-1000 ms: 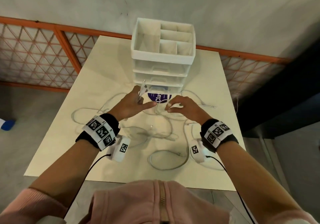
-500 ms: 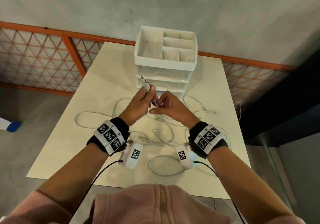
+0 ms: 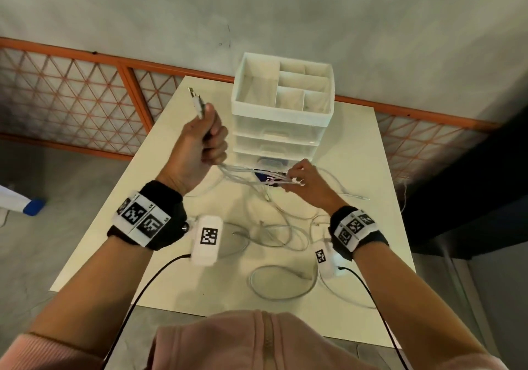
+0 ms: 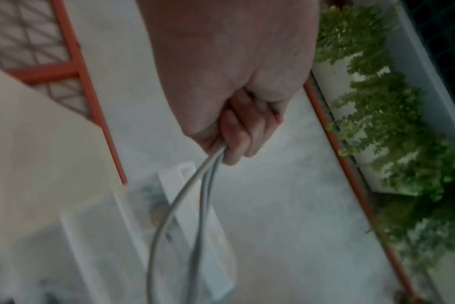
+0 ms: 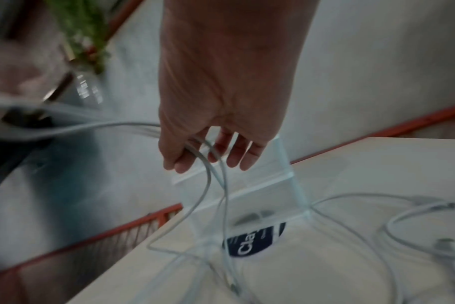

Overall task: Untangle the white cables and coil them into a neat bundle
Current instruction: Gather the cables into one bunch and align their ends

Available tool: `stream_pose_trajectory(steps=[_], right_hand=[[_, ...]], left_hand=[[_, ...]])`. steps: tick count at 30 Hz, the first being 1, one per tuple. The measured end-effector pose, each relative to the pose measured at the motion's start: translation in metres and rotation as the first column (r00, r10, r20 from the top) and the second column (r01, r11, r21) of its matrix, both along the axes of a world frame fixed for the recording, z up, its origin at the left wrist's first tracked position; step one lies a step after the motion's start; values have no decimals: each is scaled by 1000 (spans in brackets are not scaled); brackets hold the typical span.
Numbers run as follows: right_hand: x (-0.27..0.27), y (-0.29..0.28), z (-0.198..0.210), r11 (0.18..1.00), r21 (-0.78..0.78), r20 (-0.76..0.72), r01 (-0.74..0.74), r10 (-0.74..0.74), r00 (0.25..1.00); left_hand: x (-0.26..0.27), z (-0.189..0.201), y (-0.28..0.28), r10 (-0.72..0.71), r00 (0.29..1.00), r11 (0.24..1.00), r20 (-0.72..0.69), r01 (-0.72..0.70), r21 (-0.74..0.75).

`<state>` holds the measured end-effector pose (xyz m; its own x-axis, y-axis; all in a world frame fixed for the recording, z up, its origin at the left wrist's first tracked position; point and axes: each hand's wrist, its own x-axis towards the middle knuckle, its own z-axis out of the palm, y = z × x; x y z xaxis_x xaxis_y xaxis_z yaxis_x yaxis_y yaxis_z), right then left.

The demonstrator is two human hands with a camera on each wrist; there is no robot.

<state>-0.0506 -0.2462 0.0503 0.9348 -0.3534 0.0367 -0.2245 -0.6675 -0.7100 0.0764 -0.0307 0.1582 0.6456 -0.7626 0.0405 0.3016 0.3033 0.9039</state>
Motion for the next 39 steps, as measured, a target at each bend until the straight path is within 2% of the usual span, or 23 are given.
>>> stream_pose_trajectory(steps=[2, 3, 4, 5, 7, 9, 11, 13, 15, 17, 19, 21, 23, 25, 28, 30, 32, 34, 35, 37, 39], right_hand=[[-7, -13, 15, 997, 53, 36, 64, -66, 997], [-7, -15, 27, 992, 96, 12, 78, -79, 997], [-6, -14, 39, 990, 127, -13, 68, -67, 998], [-5, -10, 53, 988, 152, -29, 39, -35, 999], [0, 2, 79, 982, 187, -15, -34, 37, 999], [5, 13, 99, 974, 205, 24, -98, 96, 995], [8, 18, 109, 971, 191, 45, -142, 136, 990], [8, 12, 112, 975, 162, 23, -154, 153, 988], [4, 2, 105, 977, 162, -50, -140, 150, 987], [0, -9, 90, 983, 136, -154, -123, 144, 978], [-5, -25, 72, 995, -32, -282, -98, 85, 956], [-15, -45, 55, 967, -252, -409, -40, -69, 910], [-28, -63, 39, 934, -354, -470, 39, -214, 857], [-36, -74, 25, 931, -355, -489, 88, -265, 831], [-37, -72, 9, 935, -350, -547, 59, -255, 797], [-36, -69, 0, 948, -316, -648, -23, -199, 735], [-36, -68, -7, 974, -214, -763, -75, -119, 636], [-31, -65, -13, 991, -122, -808, -56, -66, 585], [-27, -61, -13, 989, -135, -787, -58, -71, 613], [-11, -47, -8, 976, -208, -658, -62, -93, 747], [10, -34, 1, 987, -154, -508, -34, -50, 860]], left_hand=[[3, -4, 9, 109, 983, 980, 147, -132, 151], [2, -7, 11, 119, 947, 952, 299, -194, 236], [1, -12, 10, 64, 881, 918, 469, -236, 318], [-2, -18, 9, -42, 812, 890, 582, -234, 391], [-9, -30, 3, -263, 719, 827, 643, -175, 535], [-13, -42, -7, -335, 686, 787, 646, -173, 592], [-16, -44, -14, -342, 626, 764, 701, -249, 595], [-11, -43, -13, -287, 619, 776, 731, -297, 557], [-3, -40, -9, -220, 632, 801, 743, -317, 507], [4, -40, -5, -230, 597, 801, 768, -332, 498], [11, -41, 2, -177, 542, 817, 821, -384, 430], [23, -41, 14, -59, 501, 817, 863, -473, 331], [37, -43, 29, -71, 490, 773, 869, -523, 358], [42, -49, 36, -211, 535, 695, 818, -507, 511], [38, -68, 31, -397, 606, 574, 689, -422, 702], [36, -87, 29, -499, 634, 484, 591, -362, 797], [35, -105, 32, -605, 613, 393, 508, -326, 860], [32, -115, 35, -706, 555, 342, 440, -278, 898], [30, -117, 35, -736, 537, 327, 412, -251, 911], [28, -119, 36, -750, 535, 317, 389, -225, 921], [29, -120, 35, -736, 542, 328, 404, -237, 915]])
